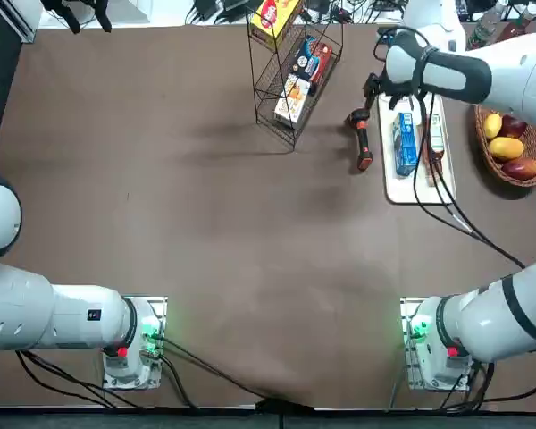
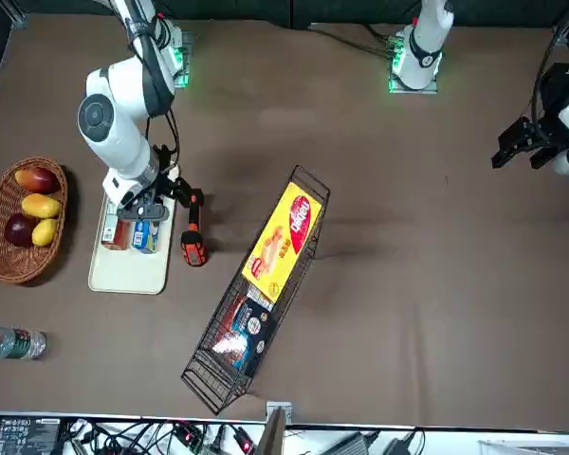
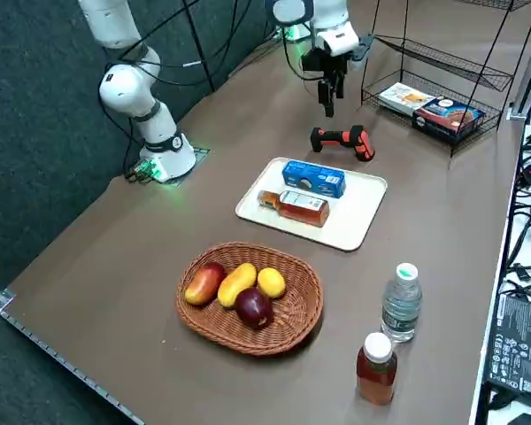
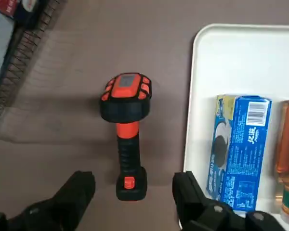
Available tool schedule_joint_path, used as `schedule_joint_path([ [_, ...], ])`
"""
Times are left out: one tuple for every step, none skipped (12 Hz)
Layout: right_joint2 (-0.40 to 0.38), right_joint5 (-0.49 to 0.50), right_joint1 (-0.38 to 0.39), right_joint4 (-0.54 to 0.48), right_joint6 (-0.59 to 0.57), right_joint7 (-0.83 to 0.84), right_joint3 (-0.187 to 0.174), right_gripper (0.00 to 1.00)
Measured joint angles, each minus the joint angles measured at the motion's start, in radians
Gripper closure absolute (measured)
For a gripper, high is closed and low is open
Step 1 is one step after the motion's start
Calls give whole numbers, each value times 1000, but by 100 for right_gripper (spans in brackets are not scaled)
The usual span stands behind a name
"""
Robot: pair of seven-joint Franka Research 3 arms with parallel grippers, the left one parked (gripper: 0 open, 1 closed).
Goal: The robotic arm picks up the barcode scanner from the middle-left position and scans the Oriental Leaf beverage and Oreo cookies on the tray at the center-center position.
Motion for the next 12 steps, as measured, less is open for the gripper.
schedule_joint_path([
  [0,0,0,-23,28,1,0,0],
  [1,0,0,-48,68,11,0,0],
  [3,0,0,-70,101,28,0,0],
  [8,0,1,-86,122,41,0,0],
  [16,0,6,-95,137,47,0,0],
  [41,0,22,-100,173,61,0,0],
  [55,0,31,-101,187,71,0,0],
  [69,0,39,-101,199,79,0,0],
  [81,0,45,-101,212,84,0,0],
  [94,0,48,-101,222,86,0,0],
  [104,0,50,-101,234,87,0,0],
  [113,0,53,-101,243,90,0,0],
])
